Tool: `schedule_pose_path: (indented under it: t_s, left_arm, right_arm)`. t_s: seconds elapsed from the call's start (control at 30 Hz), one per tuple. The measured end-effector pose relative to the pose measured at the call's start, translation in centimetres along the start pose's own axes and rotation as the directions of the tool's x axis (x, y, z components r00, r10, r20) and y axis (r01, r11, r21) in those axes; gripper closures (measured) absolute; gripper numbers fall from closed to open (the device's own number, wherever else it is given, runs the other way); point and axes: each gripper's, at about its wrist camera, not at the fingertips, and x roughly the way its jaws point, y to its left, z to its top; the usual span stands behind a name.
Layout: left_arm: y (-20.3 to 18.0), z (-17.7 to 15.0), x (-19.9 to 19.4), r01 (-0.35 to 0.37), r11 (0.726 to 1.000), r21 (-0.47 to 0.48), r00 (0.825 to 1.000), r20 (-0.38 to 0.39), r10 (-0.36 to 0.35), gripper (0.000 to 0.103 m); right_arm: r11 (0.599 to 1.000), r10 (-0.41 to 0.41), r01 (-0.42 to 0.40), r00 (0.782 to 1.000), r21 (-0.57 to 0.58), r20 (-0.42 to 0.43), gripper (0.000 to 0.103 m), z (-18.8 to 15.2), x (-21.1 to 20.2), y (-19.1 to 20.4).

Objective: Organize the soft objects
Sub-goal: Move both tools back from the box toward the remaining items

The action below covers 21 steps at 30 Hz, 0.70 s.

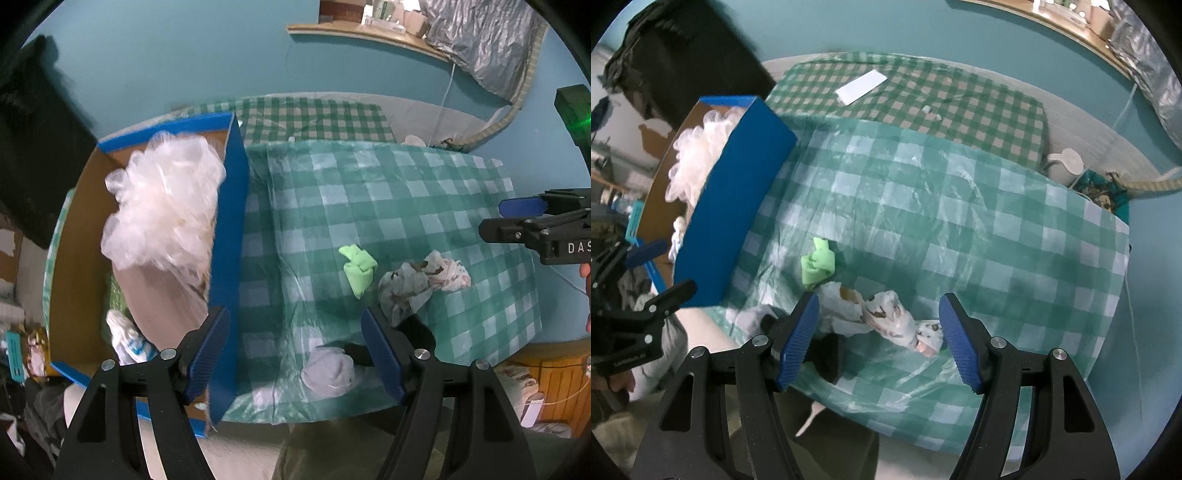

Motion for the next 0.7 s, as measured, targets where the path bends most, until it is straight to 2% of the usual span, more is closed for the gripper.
schedule_pose_path:
  t_s: [0.37, 0.7]
  left_arm:
    - [-0.7, -2.6, 2.1, -0.017, 0.994, -0.109, 0.998, -0.069, 0.009, 0.028]
    - [-1.4, -4.6, 3.8, -0.051, 0.980, -0.191, 0.993, -0.118, 0.029, 0.028]
  right_arm:
    - [0.995, 0.004, -0.011, 0.998, -0.101, -0.065, 0.033, -1.2, 2.6, -0.8]
    - [0.974, 0.008, -0.035, 0.992, -0.224, -0.122, 0.033, -2.1, 5.4, -0.6]
